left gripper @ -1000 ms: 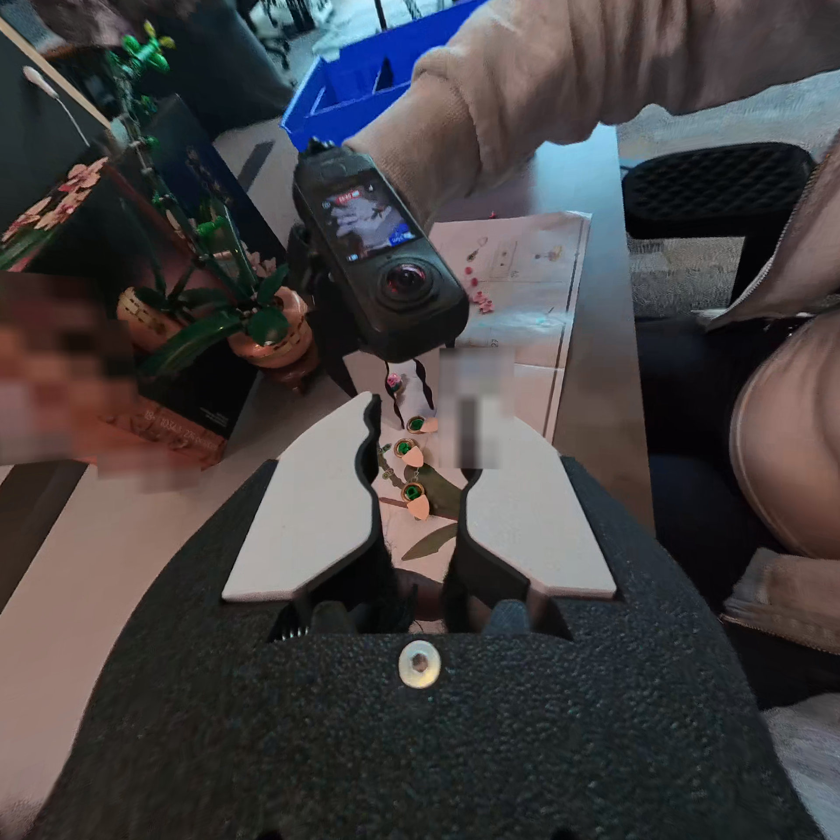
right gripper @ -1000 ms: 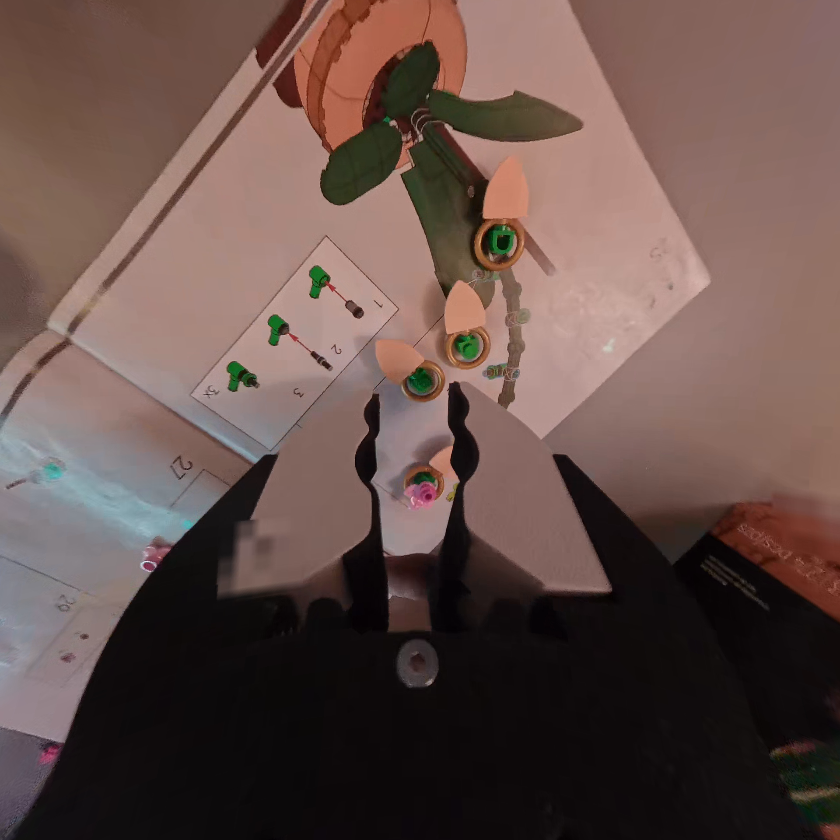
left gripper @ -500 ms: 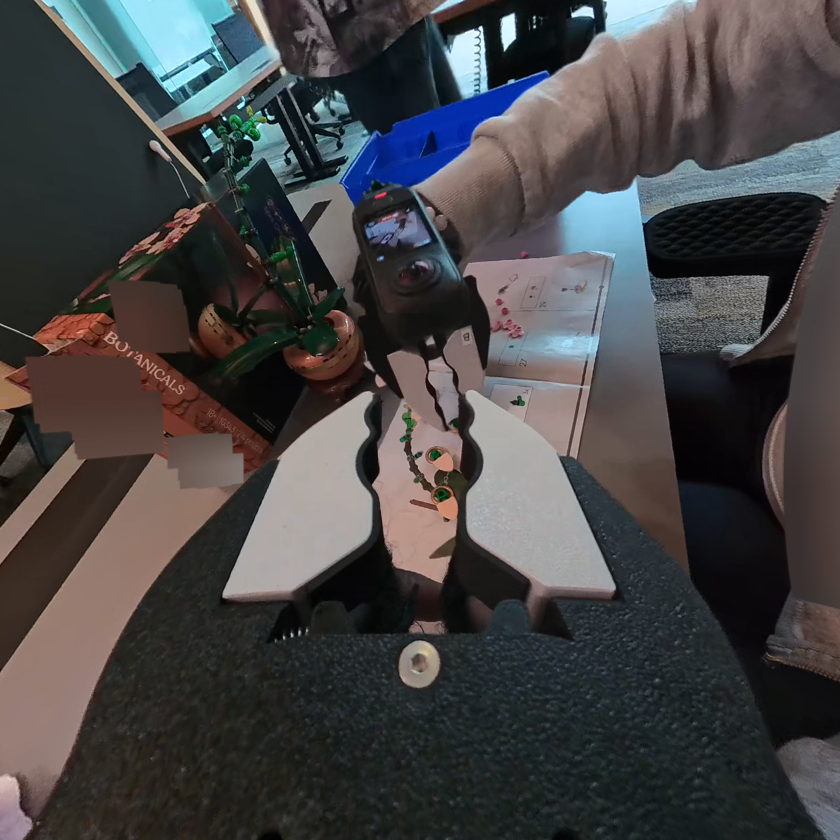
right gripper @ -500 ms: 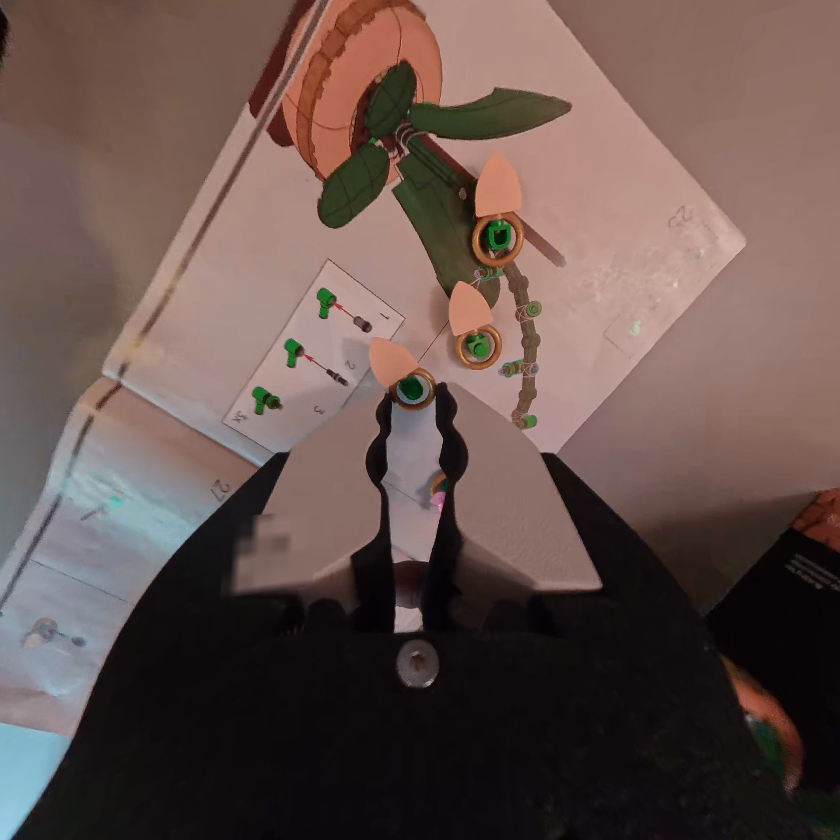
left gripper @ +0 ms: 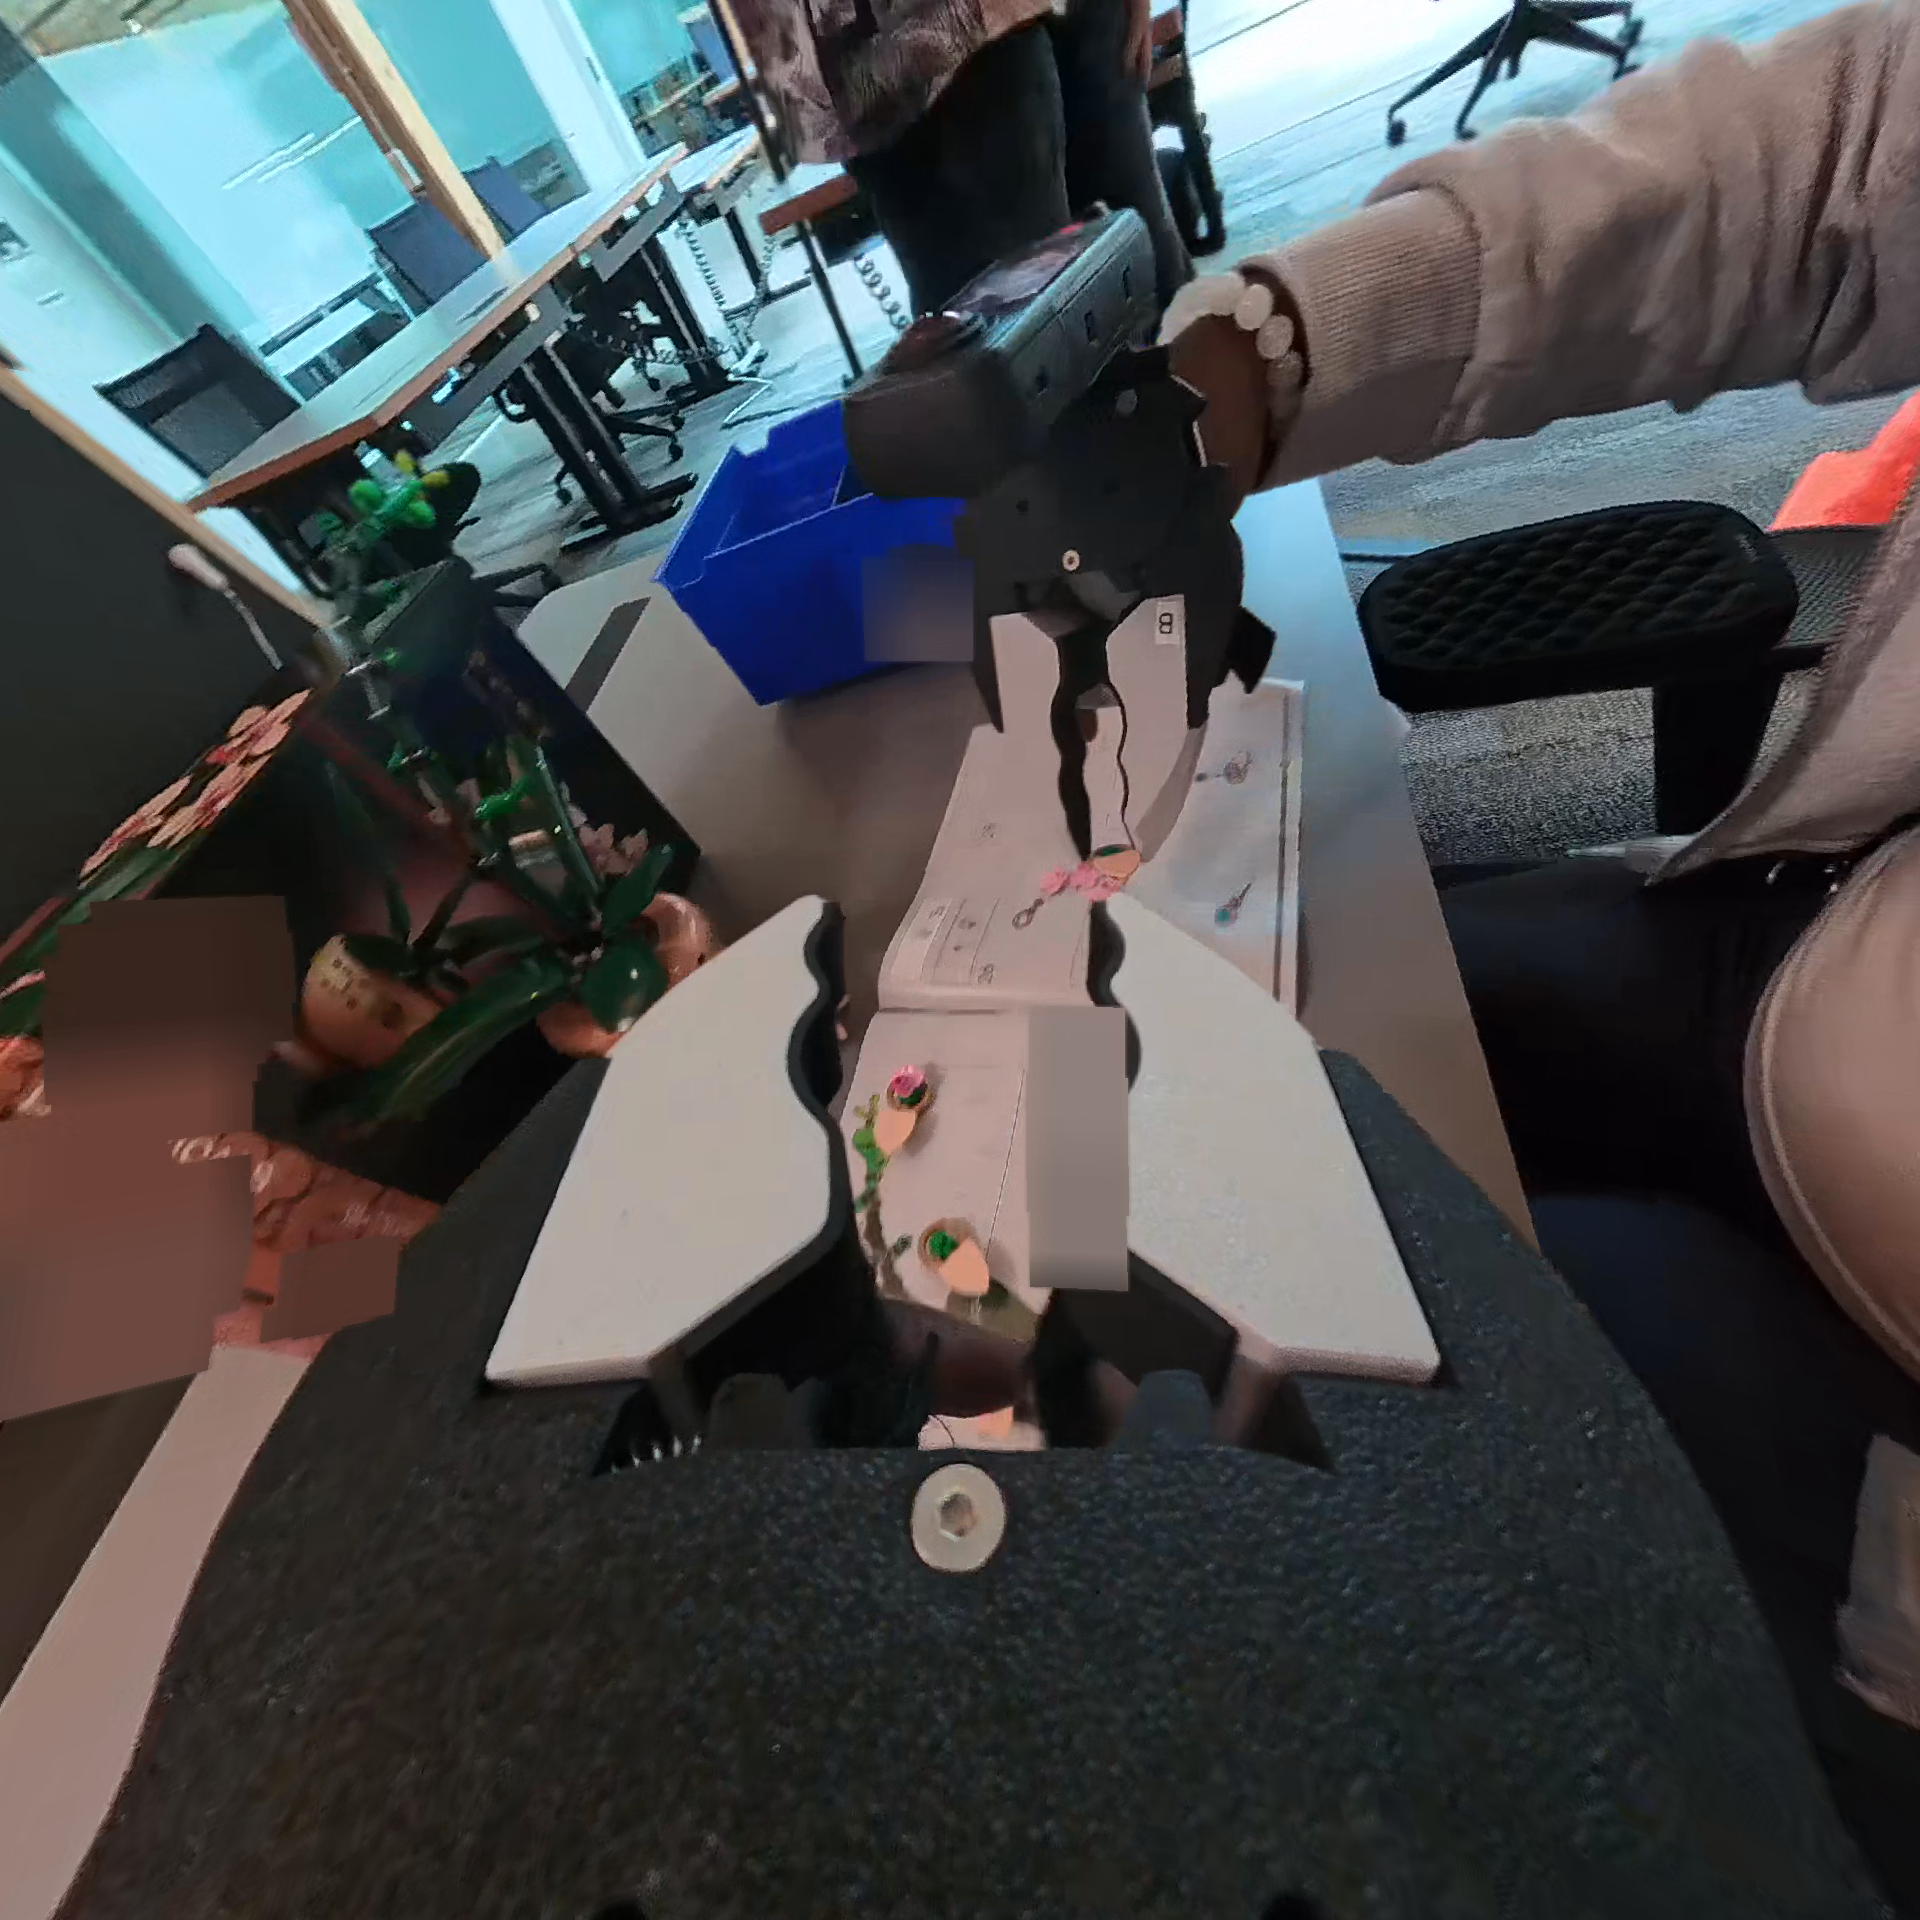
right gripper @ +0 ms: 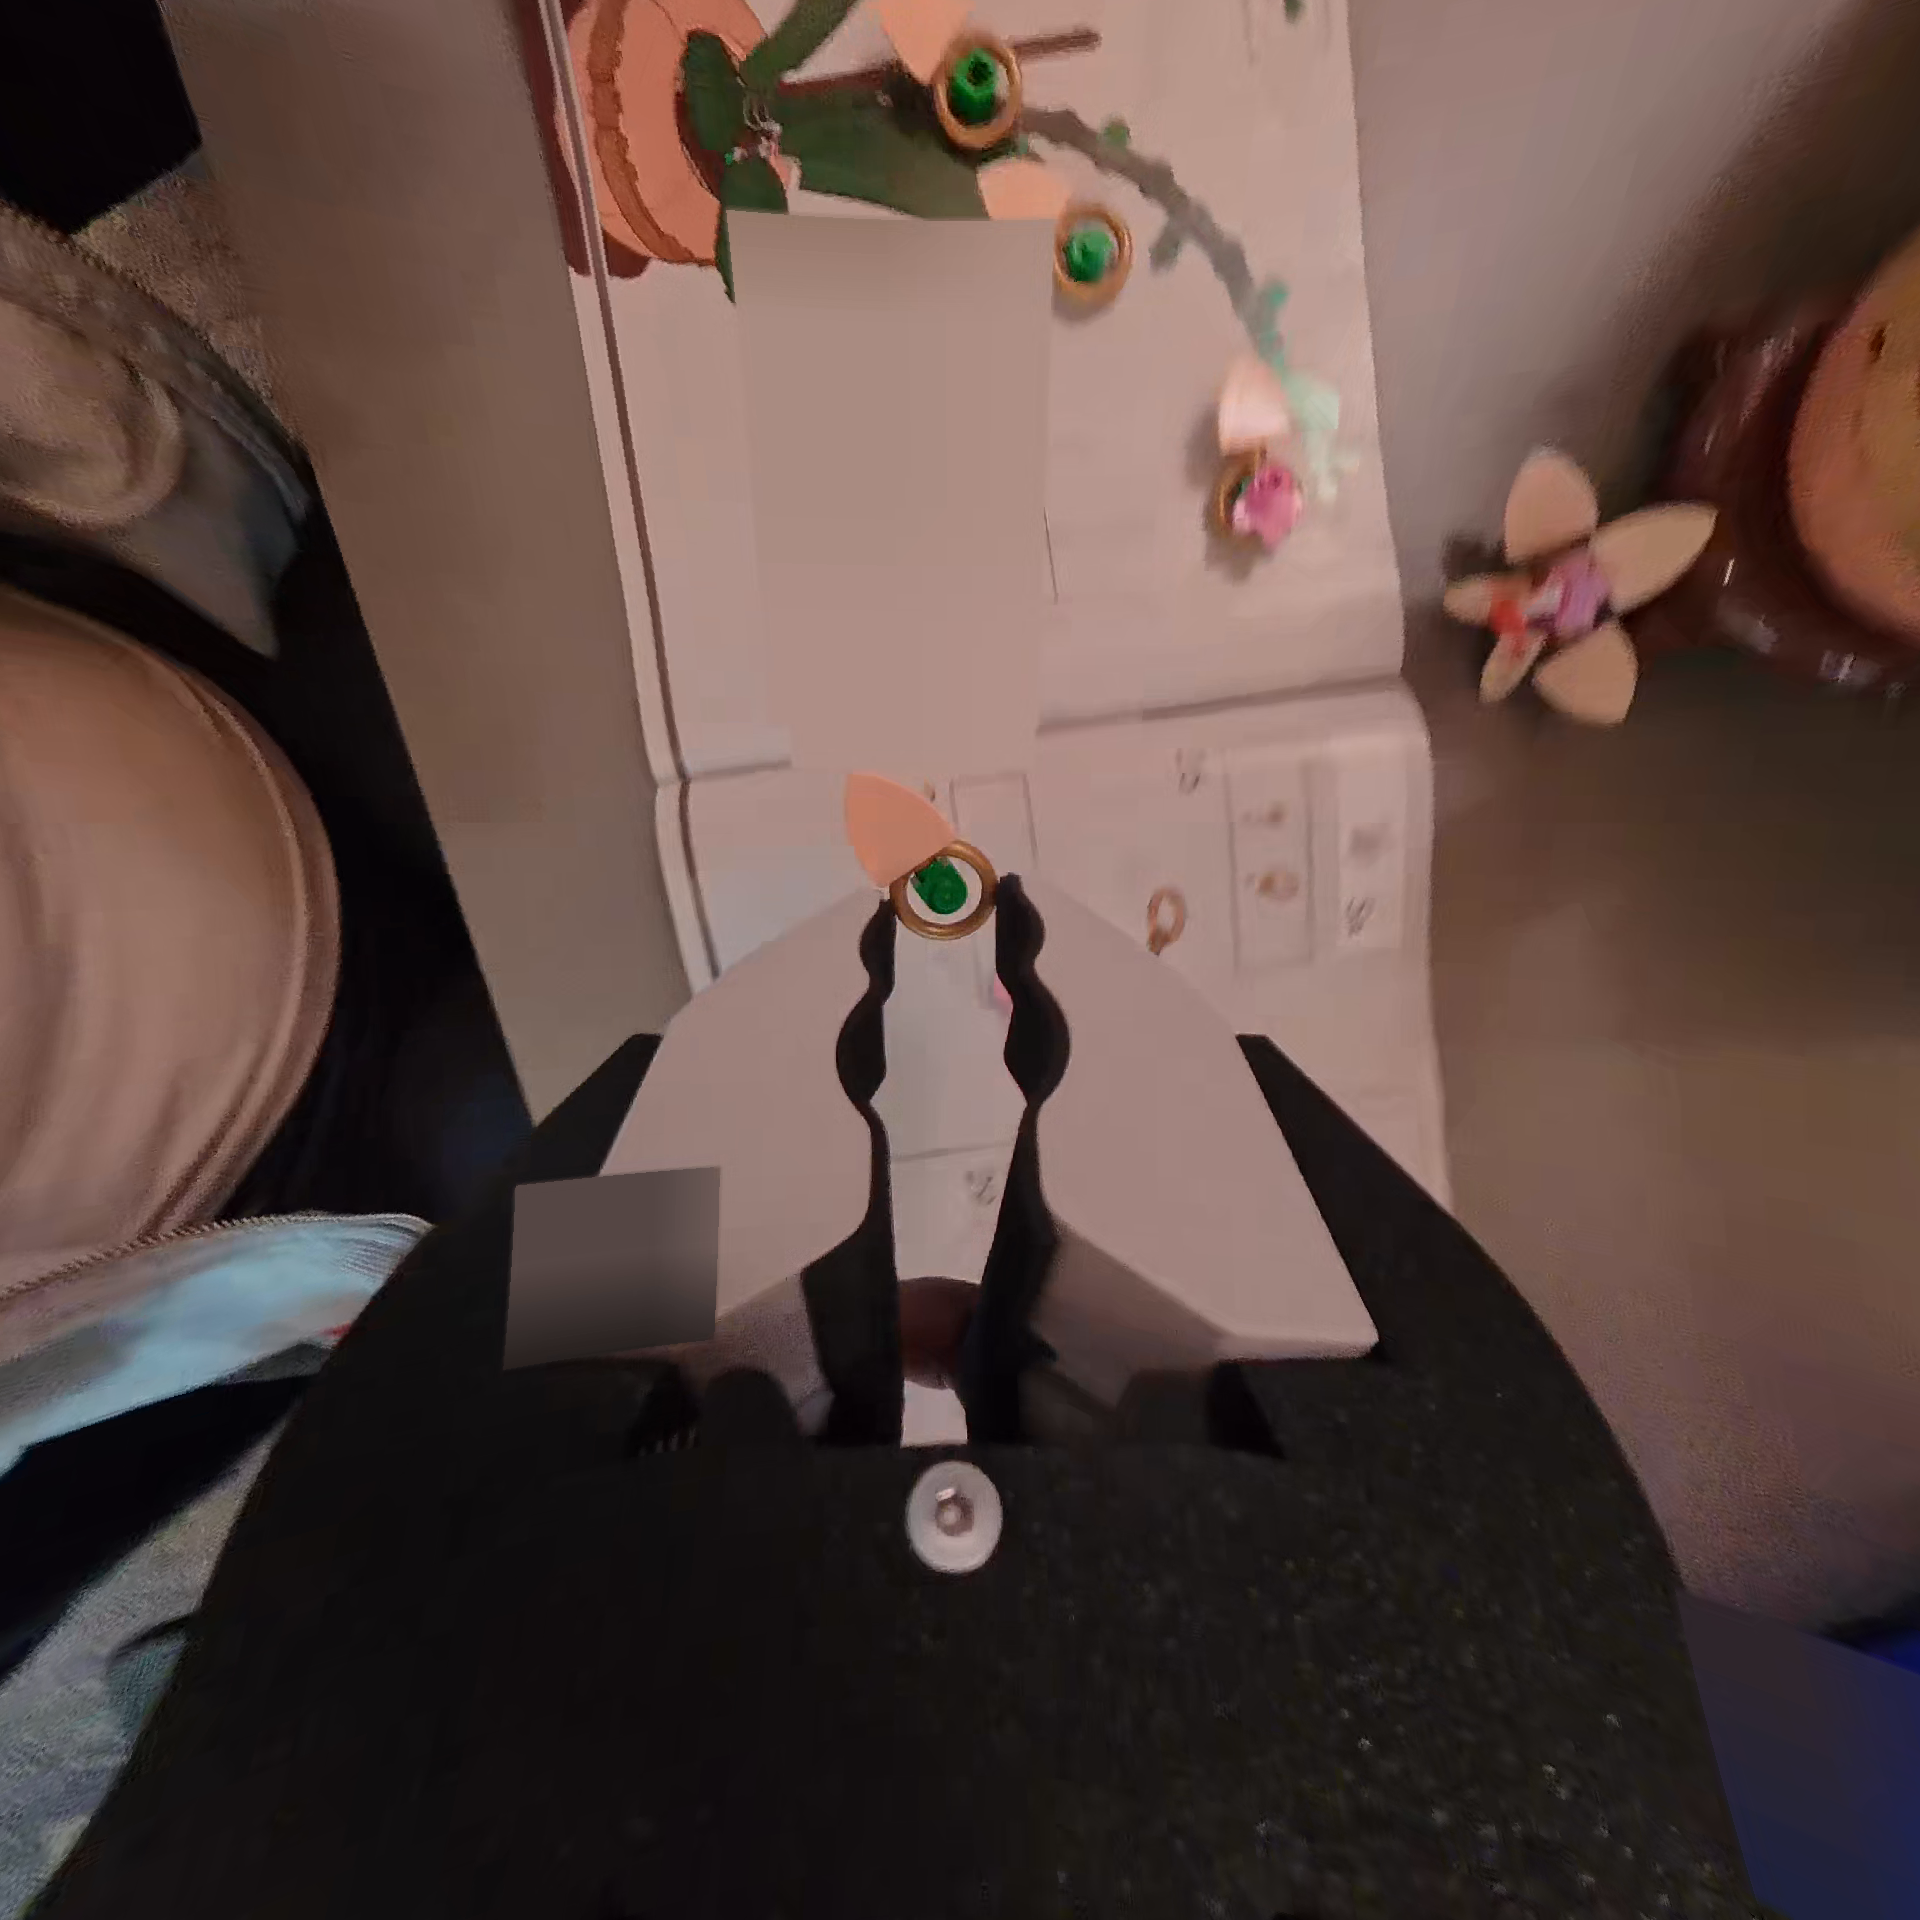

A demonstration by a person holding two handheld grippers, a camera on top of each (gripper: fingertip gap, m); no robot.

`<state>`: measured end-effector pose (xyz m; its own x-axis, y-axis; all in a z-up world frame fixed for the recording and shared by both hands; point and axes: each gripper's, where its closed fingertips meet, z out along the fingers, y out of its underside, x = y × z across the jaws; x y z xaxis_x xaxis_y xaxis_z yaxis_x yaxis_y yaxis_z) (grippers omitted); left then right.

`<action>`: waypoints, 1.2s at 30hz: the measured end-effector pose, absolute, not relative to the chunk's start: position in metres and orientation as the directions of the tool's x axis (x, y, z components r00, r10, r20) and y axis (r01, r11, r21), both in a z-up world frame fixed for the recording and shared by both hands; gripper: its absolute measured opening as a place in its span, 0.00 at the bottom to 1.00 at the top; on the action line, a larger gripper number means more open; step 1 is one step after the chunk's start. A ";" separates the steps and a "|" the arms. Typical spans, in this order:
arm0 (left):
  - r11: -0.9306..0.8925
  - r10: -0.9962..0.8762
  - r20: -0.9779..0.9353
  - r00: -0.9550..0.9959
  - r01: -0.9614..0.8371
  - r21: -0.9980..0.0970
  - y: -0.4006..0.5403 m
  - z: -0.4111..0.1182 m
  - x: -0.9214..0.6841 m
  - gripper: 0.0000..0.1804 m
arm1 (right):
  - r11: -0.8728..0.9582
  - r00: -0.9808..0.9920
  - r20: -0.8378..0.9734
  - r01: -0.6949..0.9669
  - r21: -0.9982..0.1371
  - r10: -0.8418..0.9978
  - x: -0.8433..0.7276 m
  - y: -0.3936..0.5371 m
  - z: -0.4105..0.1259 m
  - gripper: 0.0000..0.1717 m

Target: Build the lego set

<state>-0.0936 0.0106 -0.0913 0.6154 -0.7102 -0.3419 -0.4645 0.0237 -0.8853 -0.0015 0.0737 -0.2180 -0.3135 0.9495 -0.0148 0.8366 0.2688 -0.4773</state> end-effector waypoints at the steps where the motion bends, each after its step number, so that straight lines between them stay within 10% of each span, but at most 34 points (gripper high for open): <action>1: 0.030 -0.717 -0.343 0.607 -0.465 -0.885 0.015 -0.093 -0.086 0.26 | 0.226 -0.269 -0.025 0.850 -0.476 0.963 0.008 0.074 -0.220 0.10; 11: -0.083 -0.823 -0.203 0.531 -0.465 -0.882 0.052 -0.172 0.008 0.40 | -0.084 0.029 -0.119 0.867 -0.490 0.992 0.069 0.083 -0.251 0.10; 36: -0.042 -0.867 -0.298 0.400 -0.654 -0.756 0.051 -0.252 0.021 0.12 | 0.021 -0.130 -0.164 0.839 -0.544 0.978 0.021 0.050 -0.257 0.10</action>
